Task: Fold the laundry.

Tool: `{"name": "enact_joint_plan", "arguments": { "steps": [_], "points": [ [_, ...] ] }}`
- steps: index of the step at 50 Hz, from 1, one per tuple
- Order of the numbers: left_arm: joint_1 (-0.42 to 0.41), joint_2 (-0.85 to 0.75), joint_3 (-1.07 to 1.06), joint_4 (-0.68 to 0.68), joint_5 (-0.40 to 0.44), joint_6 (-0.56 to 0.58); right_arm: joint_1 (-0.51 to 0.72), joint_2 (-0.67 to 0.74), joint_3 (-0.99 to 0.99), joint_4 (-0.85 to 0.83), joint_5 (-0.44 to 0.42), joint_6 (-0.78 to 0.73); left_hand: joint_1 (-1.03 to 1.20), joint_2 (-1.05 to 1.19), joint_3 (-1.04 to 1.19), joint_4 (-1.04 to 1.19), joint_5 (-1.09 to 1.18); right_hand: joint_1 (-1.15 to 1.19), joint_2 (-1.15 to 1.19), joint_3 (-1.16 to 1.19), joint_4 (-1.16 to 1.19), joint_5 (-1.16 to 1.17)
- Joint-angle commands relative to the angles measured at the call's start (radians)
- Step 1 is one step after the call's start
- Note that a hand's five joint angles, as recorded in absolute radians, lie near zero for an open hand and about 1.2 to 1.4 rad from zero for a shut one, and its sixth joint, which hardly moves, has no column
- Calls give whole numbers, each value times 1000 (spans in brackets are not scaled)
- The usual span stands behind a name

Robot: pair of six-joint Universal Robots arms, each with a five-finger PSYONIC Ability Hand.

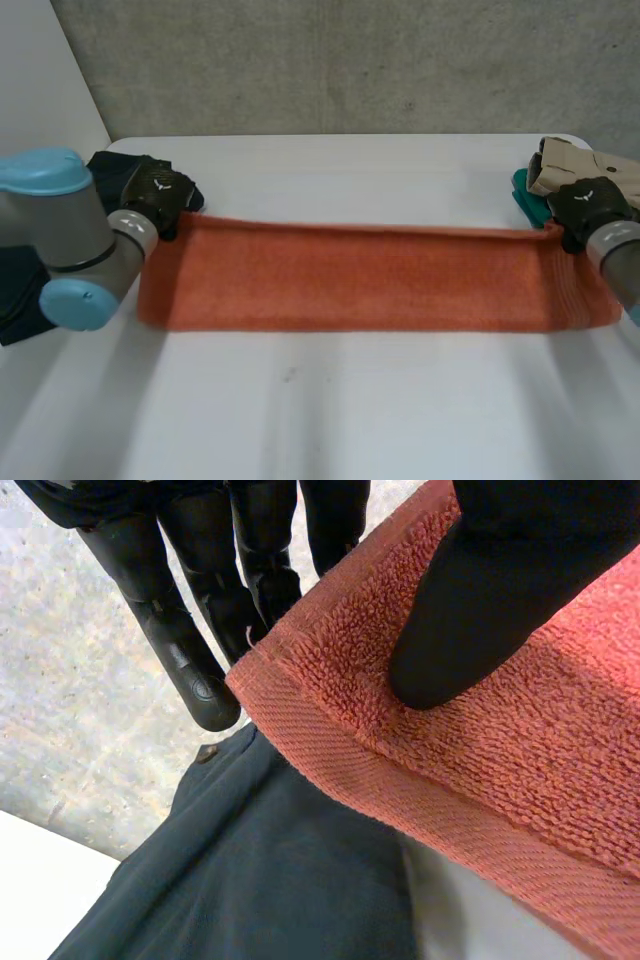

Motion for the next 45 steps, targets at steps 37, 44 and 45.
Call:
{"name": "enact_joint_plan", "arguments": {
  "steps": [37,44,45],
  "points": [
    [-83,339,-333,28,17,-146,-188,-271,272,311,-272,31,-994,-1023,-1018,-1027,-981,-458,-522,-531,-540,-500],
    [-83,325,-350,59,26,-151,-219,-197,341,125,-286,-68,-994,-1023,-1018,-1027,-981,-482,-546,-555,-563,-523],
    [-83,325,-350,61,26,-151,-219,-182,341,109,-283,-75,-994,-1023,-1018,-1027,-981,-482,-546,-555,-563,-523]
  ]
}}
